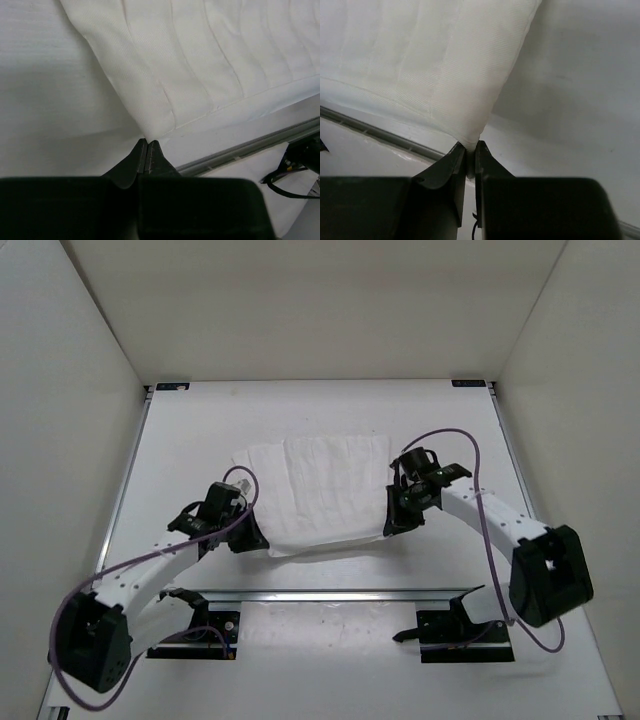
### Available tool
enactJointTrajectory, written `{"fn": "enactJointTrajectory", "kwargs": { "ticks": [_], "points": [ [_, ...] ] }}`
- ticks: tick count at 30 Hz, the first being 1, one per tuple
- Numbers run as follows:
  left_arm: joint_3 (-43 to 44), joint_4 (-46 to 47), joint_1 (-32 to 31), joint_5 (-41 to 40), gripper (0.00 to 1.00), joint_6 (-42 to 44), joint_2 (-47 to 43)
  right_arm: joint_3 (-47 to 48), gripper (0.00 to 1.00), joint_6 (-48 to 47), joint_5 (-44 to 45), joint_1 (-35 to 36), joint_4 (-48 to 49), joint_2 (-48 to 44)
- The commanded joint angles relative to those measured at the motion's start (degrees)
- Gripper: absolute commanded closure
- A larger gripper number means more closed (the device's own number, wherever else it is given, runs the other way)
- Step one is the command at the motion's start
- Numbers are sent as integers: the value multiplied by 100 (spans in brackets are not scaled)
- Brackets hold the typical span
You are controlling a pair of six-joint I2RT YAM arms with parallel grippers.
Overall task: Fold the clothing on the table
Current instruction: Fold the skirt
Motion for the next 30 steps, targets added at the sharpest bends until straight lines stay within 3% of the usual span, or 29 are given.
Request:
{"fn": "enactJointTrajectory", "kwargs": {
  "ticks": [1, 11, 18, 24, 27, 30],
  "points": [
    [350, -1095, 23, -352, 100, 159, -708, -170, 100, 368, 632, 278, -676, -702],
    [105, -2098, -12, -88, 100, -121, -2325, -1022, 100, 851, 299, 814, -1309, -2783],
    [218, -2390, 85, 508, 100, -481, -3100, -1016, 100, 598, -589, 597, -2020, -3831],
    [843, -1469, 698, 922, 100, -429, -2134, -207, 99, -501, -1337, -844, -1847, -2974],
    [957, -696, 1208, 1291, 100, -517, -1388, 301, 100, -564, -1205, -890, -1513, -2129],
    [1132, 95, 1446, 1309, 100, -728, -712, 733, 100, -757, -1626, -1170, -987, -1144]
  ]
}}
